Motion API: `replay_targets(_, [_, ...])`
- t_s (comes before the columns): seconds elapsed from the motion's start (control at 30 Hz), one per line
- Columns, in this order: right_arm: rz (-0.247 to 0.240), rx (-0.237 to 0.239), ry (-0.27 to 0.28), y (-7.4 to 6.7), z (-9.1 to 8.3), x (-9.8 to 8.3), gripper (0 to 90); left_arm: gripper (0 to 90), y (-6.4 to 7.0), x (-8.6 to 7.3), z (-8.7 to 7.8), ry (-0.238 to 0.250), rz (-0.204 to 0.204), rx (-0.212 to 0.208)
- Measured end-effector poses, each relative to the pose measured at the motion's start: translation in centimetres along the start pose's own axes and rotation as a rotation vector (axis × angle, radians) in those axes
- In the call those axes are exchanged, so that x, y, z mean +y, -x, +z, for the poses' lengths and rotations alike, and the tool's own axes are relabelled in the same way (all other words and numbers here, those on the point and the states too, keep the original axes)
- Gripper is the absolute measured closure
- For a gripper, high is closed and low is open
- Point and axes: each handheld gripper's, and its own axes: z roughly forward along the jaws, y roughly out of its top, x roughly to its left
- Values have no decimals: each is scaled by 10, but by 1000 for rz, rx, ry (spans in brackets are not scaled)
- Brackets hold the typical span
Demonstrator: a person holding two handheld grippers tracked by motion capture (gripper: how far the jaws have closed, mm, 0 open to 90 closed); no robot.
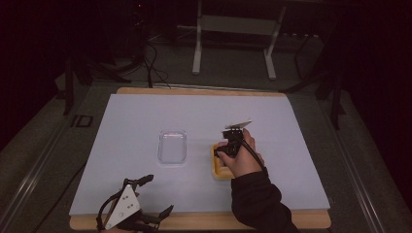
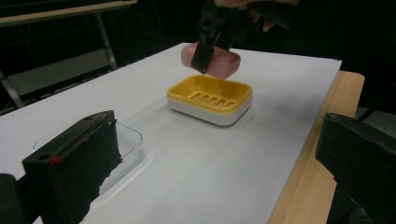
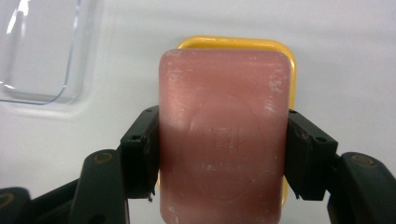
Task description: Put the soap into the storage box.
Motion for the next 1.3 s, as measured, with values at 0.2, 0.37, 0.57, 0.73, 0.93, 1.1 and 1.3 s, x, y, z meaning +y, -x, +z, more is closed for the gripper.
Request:
replay_targets(0.2, [18, 11, -15, 2, 17, -4, 379, 3, 1, 0, 1, -9, 8, -1])
replay_targets(0.37, [33, 2, -28, 5, 29, -7, 379, 3, 1, 0, 1, -12, 11, -2])
replay_targets(0.57, [53, 12, -51, 8, 42, -11, 379, 3, 2, 0, 1, -16, 14, -4])
replay_targets(0.73, [59, 1, -76, 8, 50, -12, 377, 3, 1, 0, 1, -17, 16, -4])
replay_targets(0.93, [18, -11, -68, 6, 50, -9, 343, 3, 1, 0, 1, -17, 16, -4])
replay_targets(1.1, [-47, 1, -5, 7, 37, -4, 294, 3, 1, 0, 1, -17, 16, -4])
replay_targets(1.3, [-132, 46, 26, 13, 20, -1, 281, 3, 1, -1, 2, -18, 16, -3])
